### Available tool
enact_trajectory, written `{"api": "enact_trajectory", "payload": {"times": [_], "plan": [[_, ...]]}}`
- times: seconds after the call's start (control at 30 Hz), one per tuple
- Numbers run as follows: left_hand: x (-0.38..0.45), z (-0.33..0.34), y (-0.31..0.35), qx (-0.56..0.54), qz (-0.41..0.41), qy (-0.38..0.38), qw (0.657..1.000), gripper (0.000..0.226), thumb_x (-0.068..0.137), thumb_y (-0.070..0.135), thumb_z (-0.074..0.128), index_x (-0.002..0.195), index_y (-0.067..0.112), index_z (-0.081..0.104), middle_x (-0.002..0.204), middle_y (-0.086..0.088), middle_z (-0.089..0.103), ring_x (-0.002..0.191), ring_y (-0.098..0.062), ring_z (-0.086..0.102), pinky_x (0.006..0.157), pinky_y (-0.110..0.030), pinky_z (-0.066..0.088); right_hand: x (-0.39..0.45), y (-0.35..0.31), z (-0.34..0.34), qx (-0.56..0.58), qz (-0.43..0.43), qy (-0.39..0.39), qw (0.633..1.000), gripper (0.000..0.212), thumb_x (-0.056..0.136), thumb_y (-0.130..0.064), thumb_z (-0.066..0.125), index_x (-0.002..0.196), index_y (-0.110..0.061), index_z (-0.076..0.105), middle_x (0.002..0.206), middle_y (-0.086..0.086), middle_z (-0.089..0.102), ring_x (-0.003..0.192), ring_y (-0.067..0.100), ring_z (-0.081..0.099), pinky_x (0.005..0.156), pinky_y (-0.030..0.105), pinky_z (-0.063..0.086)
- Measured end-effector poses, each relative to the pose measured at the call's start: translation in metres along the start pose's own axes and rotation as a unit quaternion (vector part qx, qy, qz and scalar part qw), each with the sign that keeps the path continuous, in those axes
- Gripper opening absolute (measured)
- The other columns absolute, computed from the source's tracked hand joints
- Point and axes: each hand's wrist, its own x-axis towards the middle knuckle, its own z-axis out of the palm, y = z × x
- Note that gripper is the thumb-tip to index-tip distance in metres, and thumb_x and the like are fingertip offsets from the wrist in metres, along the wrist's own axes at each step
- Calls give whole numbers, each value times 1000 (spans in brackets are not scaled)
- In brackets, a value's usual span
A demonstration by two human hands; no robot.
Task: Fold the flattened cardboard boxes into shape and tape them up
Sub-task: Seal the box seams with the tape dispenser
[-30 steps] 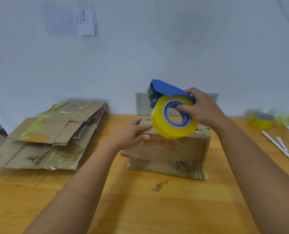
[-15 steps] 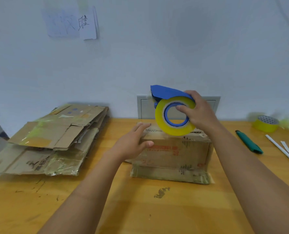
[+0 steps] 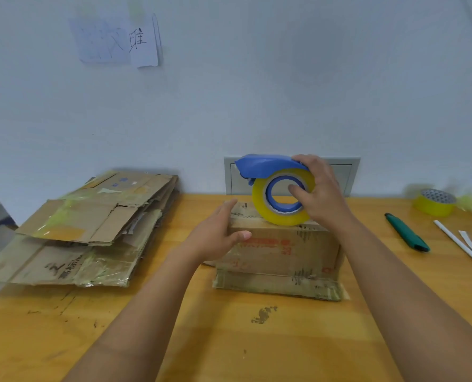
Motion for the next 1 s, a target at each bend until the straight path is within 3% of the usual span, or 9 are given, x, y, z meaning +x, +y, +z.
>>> {"api": "enact_trajectory", "payload": {"times": [0.1,0.33,0.5,0.6,0.67,0.73,0.8,0.9,1.0], "plan": [[0,0,-1,1,6,-2,1000,84,90,56,62,155,32,16,159,7,30,137,-18,43,105,-43,46,0,-3,0,7,17,0,1000,56,93,-9,66,137,-37,48,130,-4,42,106,3,41,84,-2,27],[2,1,-2,11,7,-15,1000,79,90,59,59,154,37,18,165,10,15,142,-17,36,109,-43,42,8,-13,4,31,-40,21,998,50,90,0,66,129,-29,58,142,4,37,119,11,42,89,-4,28],[3,2,-4,16,4,-6,1000,80,89,62,58,154,40,17,165,13,11,144,-15,33,107,-40,40,8,-11,1,42,-30,-28,998,58,91,0,66,124,-44,50,132,2,46,115,14,49,94,11,35],[3,3,-6,21,0,-3,1000,81,89,63,57,155,37,18,165,14,10,145,-14,31,107,-38,39,12,-14,-9,73,26,-108,991,55,92,-8,63,117,-53,46,119,-2,51,89,10,56,80,28,44],[3,4,-6,18,-2,-6,1000,81,89,62,57,155,34,20,165,14,9,145,-14,31,109,-38,38,12,-16,-15,119,58,-147,980,40,92,-23,63,118,-49,47,110,-7,55,76,2,55,75,30,45],[4,4,-4,5,-4,-7,1000,81,89,61,59,155,32,22,165,14,10,146,-14,29,111,-38,36,14,-18,-17,155,80,-136,975,25,94,-46,61,117,-47,50,110,-9,57,82,-1,57,79,29,44],[3,1,-2,-32,-13,-20,999,81,88,60,62,154,34,23,164,11,16,145,-16,30,112,-39,34,16,-19,-13,169,96,-109,975,18,96,-57,55,109,-45,52,107,-5,59,87,6,59,80,30,46],[2,-11,4,-196,-63,-31,978,69,87,55,54,150,39,30,154,6,37,133,-18,43,101,-39,43,17,-19,-6,182,98,-83,975,11,99,-52,54,104,-43,53,104,-6,61,81,0,60,76,25,46],[9,-30,17,-293,-108,121,942,40,98,45,42,134,30,53,135,7,56,115,-10,51,76,-26,39,18,-18,-4,191,97,-88,973,17,101,-48,53,116,-50,58,114,-23,59,90,-13,60,74,10,45]]}}
